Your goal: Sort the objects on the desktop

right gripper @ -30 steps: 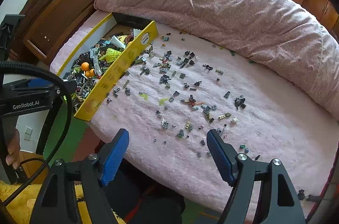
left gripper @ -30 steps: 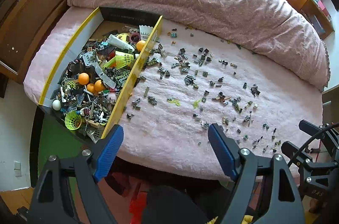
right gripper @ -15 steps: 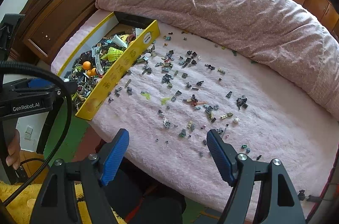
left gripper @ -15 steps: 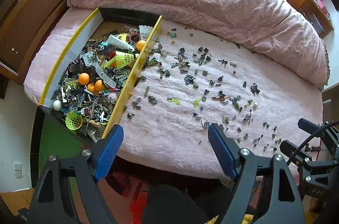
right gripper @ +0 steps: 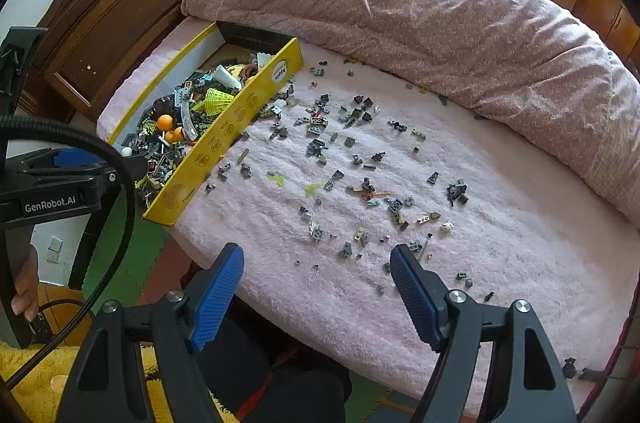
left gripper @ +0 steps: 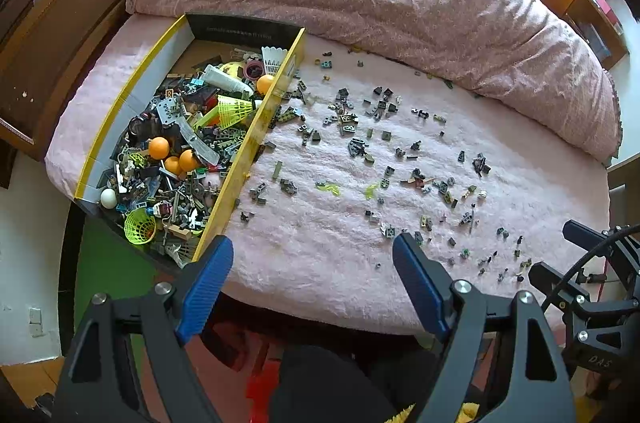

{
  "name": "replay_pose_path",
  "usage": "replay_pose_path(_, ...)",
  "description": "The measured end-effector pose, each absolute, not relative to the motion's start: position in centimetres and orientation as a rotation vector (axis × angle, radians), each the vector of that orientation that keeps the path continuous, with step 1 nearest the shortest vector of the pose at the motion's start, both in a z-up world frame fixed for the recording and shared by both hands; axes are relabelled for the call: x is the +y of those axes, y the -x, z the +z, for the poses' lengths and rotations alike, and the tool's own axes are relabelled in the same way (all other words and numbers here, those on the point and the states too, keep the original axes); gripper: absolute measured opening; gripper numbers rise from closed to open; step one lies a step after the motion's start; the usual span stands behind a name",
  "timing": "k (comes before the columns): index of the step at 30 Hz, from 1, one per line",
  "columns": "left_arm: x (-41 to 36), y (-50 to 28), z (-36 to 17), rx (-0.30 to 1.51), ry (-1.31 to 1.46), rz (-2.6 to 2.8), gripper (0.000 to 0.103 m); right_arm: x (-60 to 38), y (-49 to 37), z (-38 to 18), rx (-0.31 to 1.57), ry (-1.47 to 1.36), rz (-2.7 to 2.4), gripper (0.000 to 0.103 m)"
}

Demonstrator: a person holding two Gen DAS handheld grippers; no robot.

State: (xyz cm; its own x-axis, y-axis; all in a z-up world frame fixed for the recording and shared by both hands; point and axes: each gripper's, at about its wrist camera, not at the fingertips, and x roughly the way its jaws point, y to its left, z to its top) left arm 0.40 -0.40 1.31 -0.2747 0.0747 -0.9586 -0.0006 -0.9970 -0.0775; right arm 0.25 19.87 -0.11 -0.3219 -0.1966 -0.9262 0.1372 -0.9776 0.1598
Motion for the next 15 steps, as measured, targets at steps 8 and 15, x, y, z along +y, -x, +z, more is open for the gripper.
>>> replay_pose_path(8, -0.42, -0.32, 1.30, -0.095, 1.865, 2.464, 0.083, 19.82, -0.30, 0.02, -0.077, -1.692, -2.394, 0.078)
replay_pose_path(15, -0.45, -0.32, 1.28, -0.094, 1.868, 2.461, 0.083, 19.82, -0.26, 0.02, -0.074, -1.692, -2.391, 0.078)
